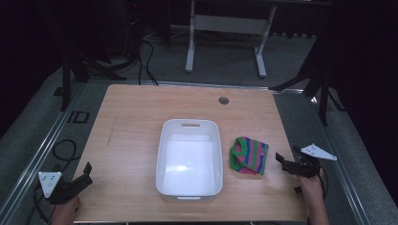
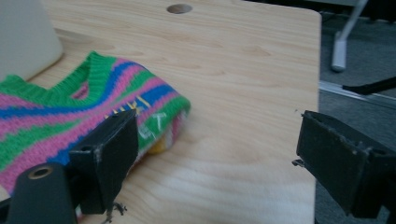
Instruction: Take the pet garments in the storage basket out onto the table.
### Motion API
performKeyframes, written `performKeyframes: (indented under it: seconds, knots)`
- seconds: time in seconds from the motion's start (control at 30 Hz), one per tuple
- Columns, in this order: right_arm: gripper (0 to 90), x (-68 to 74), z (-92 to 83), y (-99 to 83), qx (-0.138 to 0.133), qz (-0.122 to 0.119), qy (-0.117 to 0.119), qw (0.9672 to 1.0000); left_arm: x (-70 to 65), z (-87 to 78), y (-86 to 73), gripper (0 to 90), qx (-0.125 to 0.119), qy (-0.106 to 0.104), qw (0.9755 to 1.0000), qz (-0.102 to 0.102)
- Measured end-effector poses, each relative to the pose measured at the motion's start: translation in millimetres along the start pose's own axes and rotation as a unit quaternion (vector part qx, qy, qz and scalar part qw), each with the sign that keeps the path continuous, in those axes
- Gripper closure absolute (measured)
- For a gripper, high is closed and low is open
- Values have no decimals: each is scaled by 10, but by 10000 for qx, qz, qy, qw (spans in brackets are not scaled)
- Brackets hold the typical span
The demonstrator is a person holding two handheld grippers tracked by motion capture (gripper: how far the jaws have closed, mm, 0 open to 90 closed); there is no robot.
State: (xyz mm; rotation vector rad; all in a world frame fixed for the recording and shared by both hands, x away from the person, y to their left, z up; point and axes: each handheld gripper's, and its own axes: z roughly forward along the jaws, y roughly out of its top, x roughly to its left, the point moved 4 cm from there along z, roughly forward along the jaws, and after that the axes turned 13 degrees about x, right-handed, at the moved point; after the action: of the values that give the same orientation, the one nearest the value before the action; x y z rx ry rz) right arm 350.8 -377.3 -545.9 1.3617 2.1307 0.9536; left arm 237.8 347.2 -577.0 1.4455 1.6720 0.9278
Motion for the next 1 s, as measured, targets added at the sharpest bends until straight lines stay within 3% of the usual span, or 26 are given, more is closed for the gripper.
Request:
performKeyframes:
  seconds: [0.23, 0.57, 0.7, 1.0]
  knots:
    - [120, -54, -69, -222, -213, 326, -468, 9981, -1, 0, 0, 9, -7, 2, 10000, 2]
    - [121, -97, -167, -485, -288, 790, -1120, 9901, -2, 0, 0, 10, -4, 5, 10000, 3]
    - [122, -94, -222, -514, -388, 990, -1141, 9878, -1, 0, 0, 10, 4, 5, 10000, 5]
    - [132, -71, -228, -551, -345, 982, -1214, 9871, -2, 1, 0, 10, 5, 4, 10000, 10]
